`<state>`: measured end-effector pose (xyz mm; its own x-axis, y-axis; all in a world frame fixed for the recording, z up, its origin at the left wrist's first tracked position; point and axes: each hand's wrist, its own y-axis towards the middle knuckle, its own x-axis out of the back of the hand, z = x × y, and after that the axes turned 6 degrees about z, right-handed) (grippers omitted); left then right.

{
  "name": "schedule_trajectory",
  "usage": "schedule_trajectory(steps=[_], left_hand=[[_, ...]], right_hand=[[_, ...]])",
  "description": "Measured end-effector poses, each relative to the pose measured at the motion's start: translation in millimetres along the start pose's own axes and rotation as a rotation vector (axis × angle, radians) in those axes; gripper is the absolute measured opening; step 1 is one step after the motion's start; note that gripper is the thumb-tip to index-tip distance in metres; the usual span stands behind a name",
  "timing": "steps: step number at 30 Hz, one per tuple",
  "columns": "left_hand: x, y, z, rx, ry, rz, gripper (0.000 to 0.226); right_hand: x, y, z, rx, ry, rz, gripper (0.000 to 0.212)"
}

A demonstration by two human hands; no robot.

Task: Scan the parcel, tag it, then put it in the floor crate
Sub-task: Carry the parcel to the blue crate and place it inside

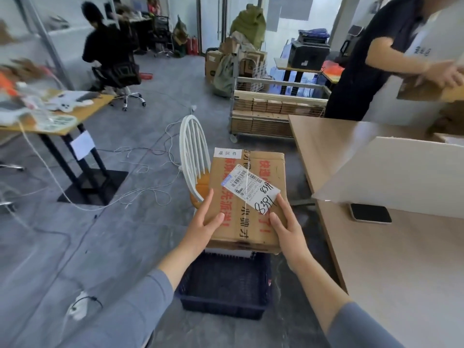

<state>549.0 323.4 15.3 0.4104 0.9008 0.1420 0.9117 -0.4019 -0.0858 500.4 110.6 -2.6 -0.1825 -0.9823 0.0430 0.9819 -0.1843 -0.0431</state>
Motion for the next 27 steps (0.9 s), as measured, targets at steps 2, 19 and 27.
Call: schedule_trajectory(steps=[2, 19, 27], left_hand=[[-1, 6, 5, 0.020, 0.000, -0.019, 0.067], [-13, 50, 63, 0.175, -0.067, -0.071, 0.065], [-11, 72, 144, 0.338, -0.028, 0.002, 0.069]], right_hand=[[2, 12, -7, -0.011, -0.008, 0.020, 0.048], [10, 62, -73, -0.140, -0.027, 0.122, 0.049], [0, 70, -150, -0.281, -0.015, 0.095, 0.052]])
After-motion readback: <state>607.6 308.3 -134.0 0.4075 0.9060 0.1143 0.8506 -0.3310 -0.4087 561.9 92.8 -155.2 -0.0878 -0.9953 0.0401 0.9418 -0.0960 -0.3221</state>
